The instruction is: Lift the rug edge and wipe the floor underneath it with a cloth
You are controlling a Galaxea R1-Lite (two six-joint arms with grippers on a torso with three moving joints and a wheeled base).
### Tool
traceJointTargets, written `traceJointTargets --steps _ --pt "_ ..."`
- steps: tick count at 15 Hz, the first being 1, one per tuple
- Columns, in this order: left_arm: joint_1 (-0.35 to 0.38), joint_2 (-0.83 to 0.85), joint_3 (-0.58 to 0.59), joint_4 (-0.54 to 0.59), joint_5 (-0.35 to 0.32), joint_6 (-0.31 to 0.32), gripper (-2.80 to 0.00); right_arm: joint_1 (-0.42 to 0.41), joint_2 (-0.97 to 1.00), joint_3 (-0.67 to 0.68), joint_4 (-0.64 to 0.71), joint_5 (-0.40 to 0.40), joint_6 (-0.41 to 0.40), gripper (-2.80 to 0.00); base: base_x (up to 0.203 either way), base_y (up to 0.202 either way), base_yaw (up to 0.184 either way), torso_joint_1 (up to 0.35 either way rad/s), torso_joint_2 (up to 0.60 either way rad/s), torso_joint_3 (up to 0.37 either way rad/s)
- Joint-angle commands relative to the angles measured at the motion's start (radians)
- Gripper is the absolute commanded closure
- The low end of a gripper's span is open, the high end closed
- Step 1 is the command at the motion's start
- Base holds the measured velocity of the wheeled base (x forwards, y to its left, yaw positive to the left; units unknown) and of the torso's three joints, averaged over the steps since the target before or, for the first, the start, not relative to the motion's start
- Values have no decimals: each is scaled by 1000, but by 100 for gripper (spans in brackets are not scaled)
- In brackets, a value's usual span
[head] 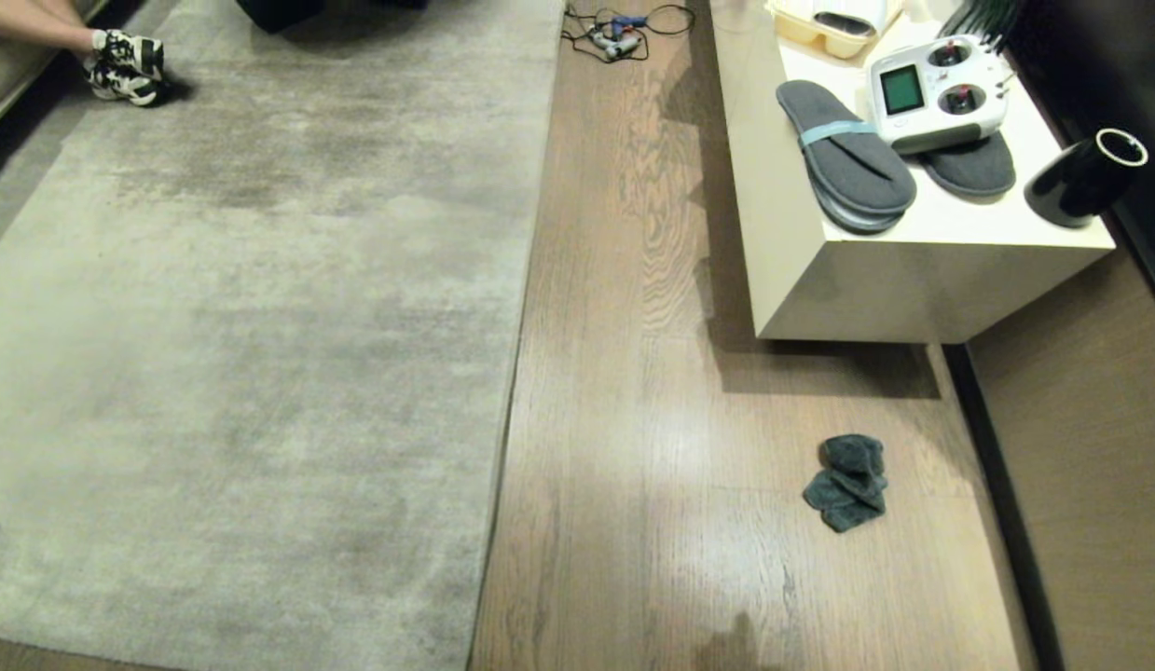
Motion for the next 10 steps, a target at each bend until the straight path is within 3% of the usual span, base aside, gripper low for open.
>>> traceJointTargets --steps 1,10 --pt "-1 1 0 0 1 0 0 0 2 0 -1 0 0 0 0 0 0 8 2 203" --pt "0 1 0 0 -1 -1 0 0 2 0 -1 0 0 0 0 0 0 3 -1 204"
